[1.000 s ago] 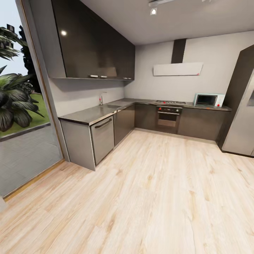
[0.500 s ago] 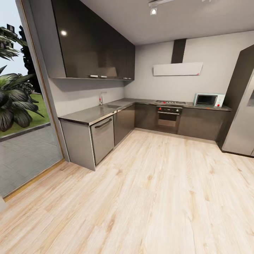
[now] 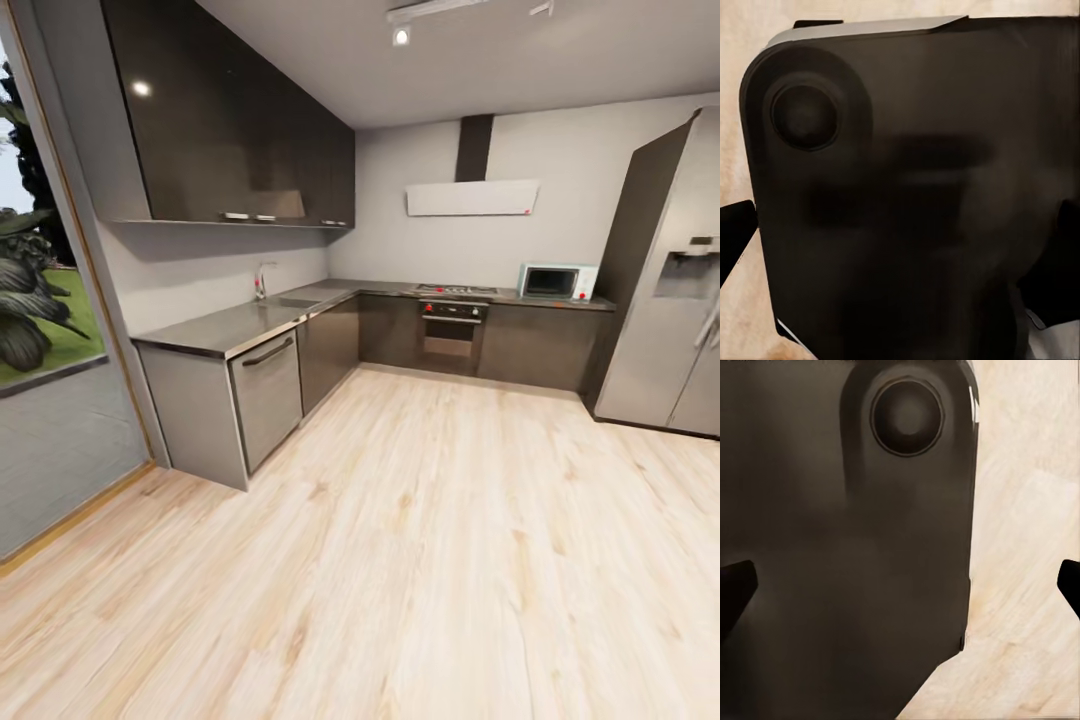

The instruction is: Put the three can of soda from the living room inside the tash can in the kitchen.

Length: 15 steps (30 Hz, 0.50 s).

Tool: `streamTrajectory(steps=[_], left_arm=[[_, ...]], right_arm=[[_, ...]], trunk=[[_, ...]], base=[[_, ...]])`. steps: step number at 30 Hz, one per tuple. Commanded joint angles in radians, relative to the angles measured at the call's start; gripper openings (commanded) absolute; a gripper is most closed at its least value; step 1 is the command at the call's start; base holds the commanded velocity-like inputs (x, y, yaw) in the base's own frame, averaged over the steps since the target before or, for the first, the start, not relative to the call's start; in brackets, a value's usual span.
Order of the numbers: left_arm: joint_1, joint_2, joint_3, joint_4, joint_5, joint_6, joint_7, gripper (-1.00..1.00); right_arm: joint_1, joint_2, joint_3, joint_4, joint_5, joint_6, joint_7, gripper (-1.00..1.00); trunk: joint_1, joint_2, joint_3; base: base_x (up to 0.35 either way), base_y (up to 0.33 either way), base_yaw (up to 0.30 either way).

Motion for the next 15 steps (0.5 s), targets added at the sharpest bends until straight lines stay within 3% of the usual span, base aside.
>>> streamTrajectory(steps=[1,15], left_arm=[[0.0,0.0,0.0,0.0,0.0,0.0,0.0,1.0],[0.0,-0.002,-0.001,-0.001,0.0,-0.002,0.0,1.0]], right_arm=[[0.0,0.0,0.0,0.0,0.0,0.0,0.0,1.0],[0.0,-0.001,-0.001,0.0,0.0,0.0,0.002,1.0]], trunk=[[0.0,0.0,0.0],[0.0,0.0,0.0]], base=[[0.0,0.0,-0.277],[0.0,0.0,-0.283]])
